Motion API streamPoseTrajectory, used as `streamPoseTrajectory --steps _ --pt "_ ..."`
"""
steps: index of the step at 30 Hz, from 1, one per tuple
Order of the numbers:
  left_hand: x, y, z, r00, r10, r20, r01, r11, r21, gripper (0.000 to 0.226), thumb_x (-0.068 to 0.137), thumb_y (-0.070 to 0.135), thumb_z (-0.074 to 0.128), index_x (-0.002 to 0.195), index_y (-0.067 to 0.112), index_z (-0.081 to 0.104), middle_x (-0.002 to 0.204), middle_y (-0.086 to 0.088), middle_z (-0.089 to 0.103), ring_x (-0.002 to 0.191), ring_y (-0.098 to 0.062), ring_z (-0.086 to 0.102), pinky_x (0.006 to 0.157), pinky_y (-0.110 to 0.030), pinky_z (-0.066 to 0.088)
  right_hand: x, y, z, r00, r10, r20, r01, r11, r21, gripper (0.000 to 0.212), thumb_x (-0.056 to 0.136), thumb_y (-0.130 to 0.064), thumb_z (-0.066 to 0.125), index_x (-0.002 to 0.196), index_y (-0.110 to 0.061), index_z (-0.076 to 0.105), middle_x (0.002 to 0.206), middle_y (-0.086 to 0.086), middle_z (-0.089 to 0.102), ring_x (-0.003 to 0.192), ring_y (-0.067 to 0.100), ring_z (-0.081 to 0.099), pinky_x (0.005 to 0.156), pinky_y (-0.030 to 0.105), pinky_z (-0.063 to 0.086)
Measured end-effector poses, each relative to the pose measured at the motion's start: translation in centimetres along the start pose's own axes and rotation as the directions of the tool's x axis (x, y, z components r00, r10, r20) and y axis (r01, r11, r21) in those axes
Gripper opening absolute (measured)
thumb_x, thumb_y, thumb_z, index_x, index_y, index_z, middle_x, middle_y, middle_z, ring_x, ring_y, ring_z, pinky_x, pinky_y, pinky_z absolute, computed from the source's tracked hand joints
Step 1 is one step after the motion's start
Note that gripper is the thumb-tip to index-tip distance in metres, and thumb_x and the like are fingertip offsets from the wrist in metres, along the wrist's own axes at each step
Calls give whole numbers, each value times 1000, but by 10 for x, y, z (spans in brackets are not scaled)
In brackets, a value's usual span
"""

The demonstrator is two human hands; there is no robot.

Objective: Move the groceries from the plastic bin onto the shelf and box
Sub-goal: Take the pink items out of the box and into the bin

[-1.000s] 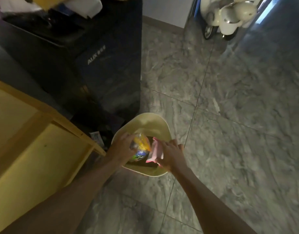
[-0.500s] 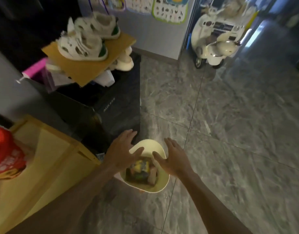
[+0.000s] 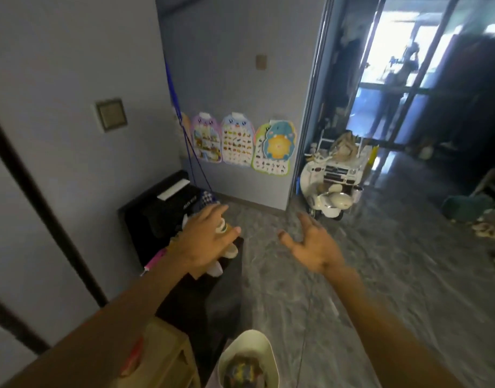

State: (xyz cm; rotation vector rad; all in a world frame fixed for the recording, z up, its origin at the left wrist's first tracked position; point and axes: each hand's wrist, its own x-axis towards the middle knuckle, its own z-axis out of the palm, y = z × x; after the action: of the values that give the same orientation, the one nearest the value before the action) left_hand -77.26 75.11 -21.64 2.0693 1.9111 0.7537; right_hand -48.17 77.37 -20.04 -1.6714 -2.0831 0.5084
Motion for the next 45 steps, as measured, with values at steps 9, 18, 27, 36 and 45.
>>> streamPoseTrajectory --steps 9,18,27,36,45 --pt "-47 34 -144 985 -68 -156 91 985 150 96 87 89 30 159 25 36 165 -4 38 148 -27 39 124 -46 29 2 -106 -70 966 -254 53 257 965 -50 97 93 -81 50 166 -21 30 166 6 42 148 34 46 116 46 43" --pt "-181 17 -179 873 -347 -342 425 885 189 85 94 80 34 160 27 33 166 -2 35 151 -26 35 124 -49 28 -2 -195 -9 824 -523 215 504 852 140 93 91 -85 51 161 -26 38 162 1 48 147 29 49 116 49 46" --pt "-363 -4 -224 627 -591 -508 738 659 145 79 97 75 40 158 24 38 161 -6 41 140 -30 48 118 -51 37 -114 -310 80 552 -716 428 703 675 223 95 97 -76 53 170 -23 24 176 4 28 159 28 31 124 47 33" --pt "-523 -55 -221 434 -749 -501 870 492 17 92 90 86 30 158 25 35 163 -5 39 141 -32 46 115 -56 41 -225 -387 182 326 -761 561 793 544 276 95 97 -79 49 170 -24 22 176 3 26 160 28 31 125 48 35" --pt "-593 -145 -142 353 -899 -259 934 354 45 115 73 100 12 160 27 29 167 -1 31 147 -30 40 120 -54 34 -280 -390 314 187 -680 709 856 467 222 86 98 -73 54 166 -23 32 172 0 36 153 27 42 116 44 42"
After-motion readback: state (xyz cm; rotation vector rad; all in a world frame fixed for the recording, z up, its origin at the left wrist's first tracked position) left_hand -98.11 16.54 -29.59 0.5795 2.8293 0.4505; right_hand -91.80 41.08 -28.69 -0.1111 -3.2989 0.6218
